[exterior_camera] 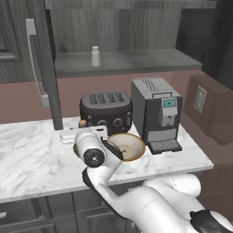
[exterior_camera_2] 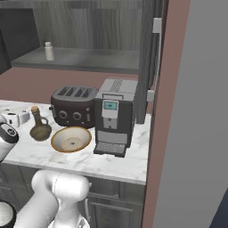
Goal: Retrieve the bottle and the shaker from the cabinet and place them next to the mixing bowl on the counter. Then add garlic from the fridge to the mixing bowl.
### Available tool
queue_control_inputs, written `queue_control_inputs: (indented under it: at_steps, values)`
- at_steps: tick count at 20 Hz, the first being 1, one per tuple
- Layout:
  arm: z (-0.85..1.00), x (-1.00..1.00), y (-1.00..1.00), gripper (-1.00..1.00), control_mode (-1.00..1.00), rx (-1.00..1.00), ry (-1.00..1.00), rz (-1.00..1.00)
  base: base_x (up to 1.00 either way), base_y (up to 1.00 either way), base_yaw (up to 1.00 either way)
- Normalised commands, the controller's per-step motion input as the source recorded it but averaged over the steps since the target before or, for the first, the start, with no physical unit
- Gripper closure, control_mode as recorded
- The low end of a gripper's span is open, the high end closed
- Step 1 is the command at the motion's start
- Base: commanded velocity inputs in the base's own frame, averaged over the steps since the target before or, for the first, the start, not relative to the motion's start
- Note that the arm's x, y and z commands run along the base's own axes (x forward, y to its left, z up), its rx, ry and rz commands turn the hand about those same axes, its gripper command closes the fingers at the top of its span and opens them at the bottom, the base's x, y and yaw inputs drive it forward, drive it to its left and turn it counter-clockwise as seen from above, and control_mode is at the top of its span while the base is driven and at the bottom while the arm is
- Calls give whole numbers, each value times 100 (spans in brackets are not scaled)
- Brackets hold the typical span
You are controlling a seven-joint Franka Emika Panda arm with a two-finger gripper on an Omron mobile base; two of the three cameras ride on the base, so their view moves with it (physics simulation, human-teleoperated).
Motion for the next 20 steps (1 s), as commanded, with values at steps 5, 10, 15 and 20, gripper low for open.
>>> queue_control_inputs:
  at_steps: [5, 10, 15, 20]
  values:
    - [55, -40, -19, -100, -100, 22, -3, 6, 0, 0, 0]
    - [49, -43, -29, -100, -100, 27, -20, 9, 0, 0, 0]
    - [66, -47, -43, -100, -100, 23, -13, 5, 0, 0, 0]
    - [77, -35, -41, -100, -100, 23, -3, 0, 0, 0, 0]
